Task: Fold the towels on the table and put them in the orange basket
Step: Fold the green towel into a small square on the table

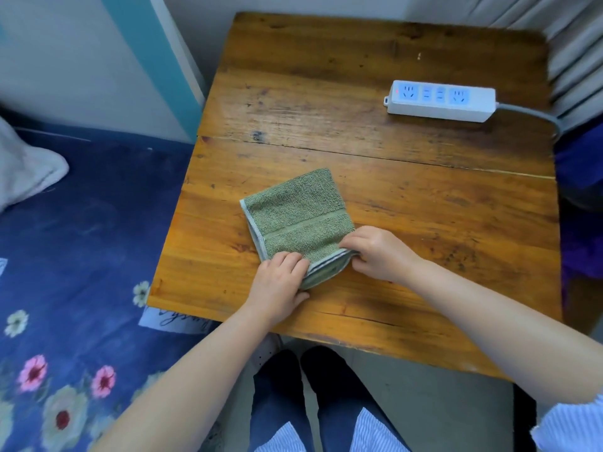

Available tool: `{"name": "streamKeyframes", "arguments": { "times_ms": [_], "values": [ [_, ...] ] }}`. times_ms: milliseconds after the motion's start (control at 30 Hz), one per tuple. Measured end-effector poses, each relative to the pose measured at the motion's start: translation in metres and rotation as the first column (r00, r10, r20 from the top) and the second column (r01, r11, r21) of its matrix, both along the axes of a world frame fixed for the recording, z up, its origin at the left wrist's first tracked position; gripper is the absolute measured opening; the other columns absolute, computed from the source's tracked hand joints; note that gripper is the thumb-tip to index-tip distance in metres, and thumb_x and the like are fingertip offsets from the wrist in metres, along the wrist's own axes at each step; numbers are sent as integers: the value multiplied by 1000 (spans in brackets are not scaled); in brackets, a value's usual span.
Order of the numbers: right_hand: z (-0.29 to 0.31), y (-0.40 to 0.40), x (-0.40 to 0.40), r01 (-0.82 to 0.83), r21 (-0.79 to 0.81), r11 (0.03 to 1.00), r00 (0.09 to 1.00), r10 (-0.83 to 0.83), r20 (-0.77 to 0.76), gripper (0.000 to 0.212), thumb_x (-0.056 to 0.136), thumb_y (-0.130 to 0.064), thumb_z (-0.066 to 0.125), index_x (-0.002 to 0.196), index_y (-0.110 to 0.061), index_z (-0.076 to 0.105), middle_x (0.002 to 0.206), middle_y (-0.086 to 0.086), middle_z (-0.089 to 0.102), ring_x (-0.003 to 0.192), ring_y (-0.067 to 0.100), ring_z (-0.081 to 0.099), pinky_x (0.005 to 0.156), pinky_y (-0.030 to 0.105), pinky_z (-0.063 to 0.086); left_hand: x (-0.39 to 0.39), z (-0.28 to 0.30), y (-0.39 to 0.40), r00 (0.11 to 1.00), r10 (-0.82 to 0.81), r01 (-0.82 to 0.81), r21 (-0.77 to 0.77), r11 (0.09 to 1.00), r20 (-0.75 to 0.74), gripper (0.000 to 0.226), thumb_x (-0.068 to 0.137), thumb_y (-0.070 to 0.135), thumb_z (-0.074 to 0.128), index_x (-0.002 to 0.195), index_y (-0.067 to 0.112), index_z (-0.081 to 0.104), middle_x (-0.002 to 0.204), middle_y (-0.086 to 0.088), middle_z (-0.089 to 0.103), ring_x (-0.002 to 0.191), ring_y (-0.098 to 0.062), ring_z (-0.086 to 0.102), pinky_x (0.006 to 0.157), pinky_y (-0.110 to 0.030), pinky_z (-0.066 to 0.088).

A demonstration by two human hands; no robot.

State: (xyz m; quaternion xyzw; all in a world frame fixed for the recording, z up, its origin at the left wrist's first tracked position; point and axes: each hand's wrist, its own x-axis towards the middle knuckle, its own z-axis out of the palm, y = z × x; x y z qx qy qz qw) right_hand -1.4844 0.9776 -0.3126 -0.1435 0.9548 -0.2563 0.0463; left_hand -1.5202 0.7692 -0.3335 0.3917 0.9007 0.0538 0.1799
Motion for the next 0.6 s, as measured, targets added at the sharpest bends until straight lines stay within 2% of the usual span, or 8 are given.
{"name": "streamKeyframes", "arguments": {
  "times_ms": [67, 133, 167, 233, 367, 433, 500, 600],
  "values": [
    [4, -1, -4, 82, -28, 996, 993, -79, 90, 28, 62, 9, 65, 88, 3, 70, 85, 15, 72, 80, 28, 67, 71, 30, 52, 2, 6, 4, 997, 48, -49, -2, 999, -61, 55, 73, 38, 72, 116, 10, 54, 118, -6, 56, 112, -21, 51, 87, -30, 42],
    [7, 0, -7, 150, -28, 988, 977, -144, 158, 29, 71, 3, 58, 97, 0, 69, 94, 15, 71, 90, 27, 63, 77, 30, 44, 3, 14, 6, 988, 32, -32, -2, 999, -150, 52, 46, 35, 88, 84, 9, 63, 83, -4, 64, 77, -21, 63, 62, -23, 48],
    [11, 0, -8, 163, -36, 986, 972, -154, 177, 28, 72, 2, 57, 97, 0, 69, 94, 15, 71, 91, 27, 62, 77, 30, 43, 3, 19, 5, 984, 31, -30, 7, 1000, -177, 52, 31, 29, 91, 70, 10, 63, 67, -3, 62, 60, -20, 63, 50, -18, 46],
    [22, -1, -12, 176, -55, 983, 968, -162, 194, 27, 72, 1, 57, 96, 0, 69, 91, 15, 70, 87, 27, 62, 74, 31, 42, 3, 29, 2, 972, 61, -48, 65, 997, -227, 52, 18, 22, 89, 61, 10, 62, 56, -1, 59, 48, -19, 59, 42, -15, 42],
    [43, -7, -23, 165, -62, 984, 968, -150, 201, 26, 75, 0, 56, 98, 0, 66, 88, 17, 68, 84, 30, 61, 69, 28, 38, -9, 51, -7, 951, 100, -77, 90, 993, -293, 53, 18, 15, 88, 65, 7, 65, 53, -3, 58, 44, -21, 58, 40, -15, 41],
    [55, -11, -29, 165, -86, 982, 974, -149, 172, 33, 77, 1, 55, 110, 0, 62, 103, 17, 67, 95, 28, 60, 77, 27, 40, -18, 65, -11, 945, 115, -84, 112, 990, -308, 63, 21, 10, 89, 79, 2, 65, 55, -7, 60, 43, -23, 58, 38, -18, 42],
    [70, -15, -36, 182, -128, 975, 975, -163, 148, 39, 81, 2, 54, 119, -3, 56, 117, 14, 62, 104, 27, 57, 85, 32, 45, -28, 80, -18, 937, 104, -47, 176, 983, -332, 78, 29, 3, 88, 99, 2, 54, 64, -15, 64, 43, -28, 58, 36, -23, 44],
    [94, -20, -49, 232, -174, 957, 971, -216, 102, 33, 84, -2, 54, 116, -8, 54, 116, 12, 59, 97, 28, 57, 80, 35, 51, -40, 110, -29, 921, 57, 22, 198, 980, -385, 71, 35, -5, 86, 92, 7, 45, 74, -26, 63, 42, -34, 54, 35, -27, 43]
  ]
}}
